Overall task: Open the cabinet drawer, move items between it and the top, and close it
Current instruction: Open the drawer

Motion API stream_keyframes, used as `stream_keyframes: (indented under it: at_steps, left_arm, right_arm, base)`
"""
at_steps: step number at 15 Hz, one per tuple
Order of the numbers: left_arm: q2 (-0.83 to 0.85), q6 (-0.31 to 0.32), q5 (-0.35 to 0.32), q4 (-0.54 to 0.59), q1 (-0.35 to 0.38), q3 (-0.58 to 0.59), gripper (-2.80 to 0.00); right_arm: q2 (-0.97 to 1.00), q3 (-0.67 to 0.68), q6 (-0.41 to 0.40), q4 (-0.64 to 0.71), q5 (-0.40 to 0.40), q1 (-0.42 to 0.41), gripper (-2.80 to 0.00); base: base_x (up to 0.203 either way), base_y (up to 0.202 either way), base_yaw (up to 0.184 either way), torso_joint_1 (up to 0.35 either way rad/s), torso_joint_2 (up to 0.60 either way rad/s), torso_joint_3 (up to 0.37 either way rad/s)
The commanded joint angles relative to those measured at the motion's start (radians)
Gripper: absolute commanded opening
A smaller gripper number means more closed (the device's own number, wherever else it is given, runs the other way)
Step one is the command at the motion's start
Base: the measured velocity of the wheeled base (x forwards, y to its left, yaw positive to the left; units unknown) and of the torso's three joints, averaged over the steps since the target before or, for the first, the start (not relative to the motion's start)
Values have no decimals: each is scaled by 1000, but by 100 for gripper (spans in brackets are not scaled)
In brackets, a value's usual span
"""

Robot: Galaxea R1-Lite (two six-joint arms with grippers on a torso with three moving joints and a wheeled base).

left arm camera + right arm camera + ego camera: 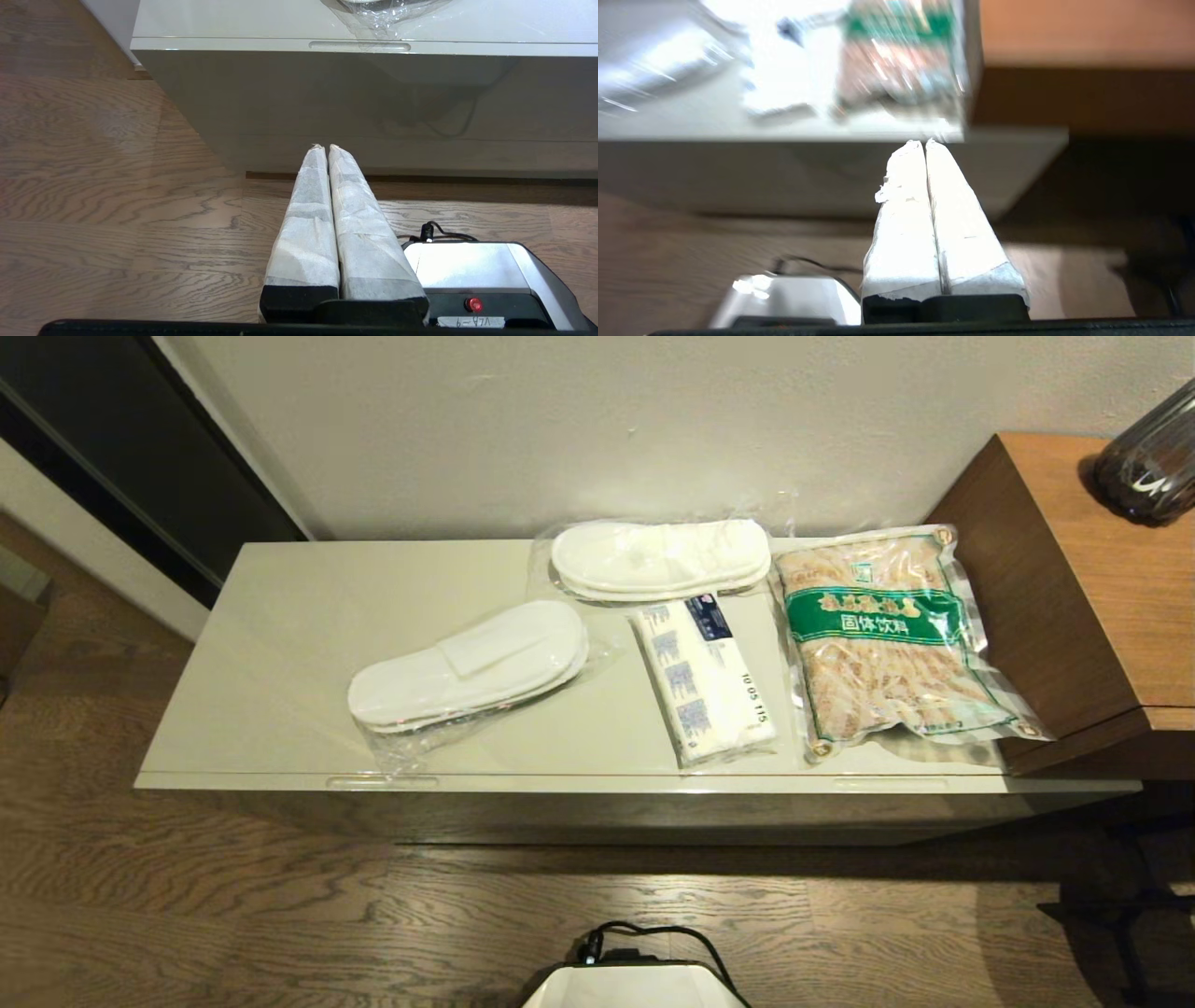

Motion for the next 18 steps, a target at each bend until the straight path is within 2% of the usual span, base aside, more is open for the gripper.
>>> stream_keyframes:
  at_steps: [1, 3, 5, 7, 8, 10, 12, 14, 16, 18]
  left_arm:
    - [-2, 1, -1, 0, 0, -2, -280]
    - [-2, 1, -1, -1, 0, -1, -280]
    - [-2, -1, -1, -3, 0, -1, -280]
    - [-2, 1, -2, 0, 0, -2, -280]
    - [-2, 1, -4, 2, 0, -3, -280]
    - [0, 5, -4, 10, 0, -4, -280]
    - [0, 7, -6, 24, 0, -9, -280]
    - [0, 7, -6, 23, 0, -9, -280]
    - [0, 7, -6, 23, 0, -9, -280]
    - [-2, 7, -6, 22, 0, -9, -280]
  right_arm:
    - [35, -226, 11, 186, 25, 0, -280]
    - [198, -363, 69, 241, 34, -9, -280]
    - [464, -447, 109, 330, 28, -19, -280]
    - [716, -396, 122, 384, 19, -25, -280]
    - [802, -316, 124, 336, 16, -24, -280]
    - [922, -84, 124, 143, 7, -14, -280]
    - [1029, 11, 138, 45, 5, -6, -280]
    - [1178, -37, 182, -39, 32, 26, -280]
    - [1305, -86, 244, -148, 52, 102, -280]
    - [1397, -132, 326, -281, 33, 168, -280]
  base:
    - [0, 0, 0, 0, 0, 0]
    - [0, 0, 0, 0, 0, 0]
    - [0, 0, 0, 0, 0, 0]
    - [0, 0, 0, 0, 0, 0]
    - [0, 0, 0, 0, 0, 0]
    - [0, 0, 0, 0, 0, 0]
    - [0, 0, 0, 0, 0, 0]
    - [0, 0, 0, 0, 0, 0]
    - [0, 0, 0, 0, 0, 0]
    - [0, 0, 0, 0, 0, 0]
